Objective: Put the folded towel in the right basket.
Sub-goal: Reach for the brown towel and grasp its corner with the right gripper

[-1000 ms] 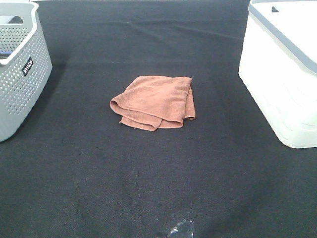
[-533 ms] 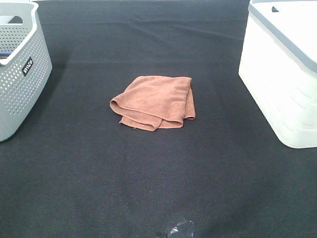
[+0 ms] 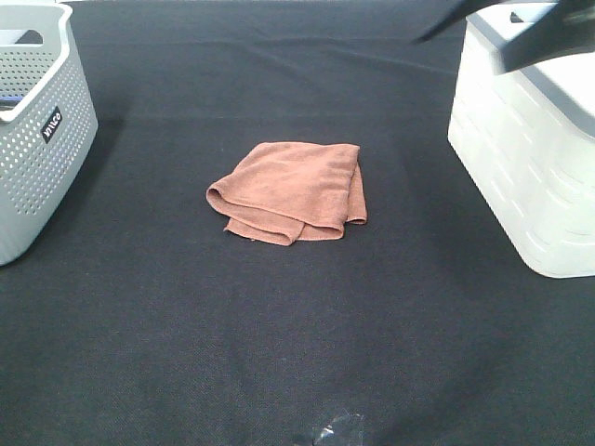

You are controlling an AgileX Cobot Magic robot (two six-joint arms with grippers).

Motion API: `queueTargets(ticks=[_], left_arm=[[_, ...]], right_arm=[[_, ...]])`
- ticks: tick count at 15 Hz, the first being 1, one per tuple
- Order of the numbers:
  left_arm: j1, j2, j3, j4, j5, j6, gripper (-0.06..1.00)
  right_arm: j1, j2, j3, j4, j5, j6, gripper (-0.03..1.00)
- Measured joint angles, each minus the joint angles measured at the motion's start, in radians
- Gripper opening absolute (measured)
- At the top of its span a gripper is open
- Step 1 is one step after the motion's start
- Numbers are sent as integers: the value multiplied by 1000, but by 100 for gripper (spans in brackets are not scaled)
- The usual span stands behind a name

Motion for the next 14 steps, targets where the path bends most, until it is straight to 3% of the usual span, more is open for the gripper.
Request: queueTargets(ticks=[2,7,9,12,14], left_arm=[[0,0,0,0,0,0,99],[0,0,0,0,0,0,99],[0,0,0,0,0,0,99],[0,0,0,0,0,0,99],[0,0,0,0,0,0,99]], right_arm=[[61,167,-70,31,-21,18,98],[61,472,-296,47,-34,33,98],[61,630,-468,36,7,75,98],[61,782,-625,-21,89,134,98],[61,858,-700,-52,95,171,98]])
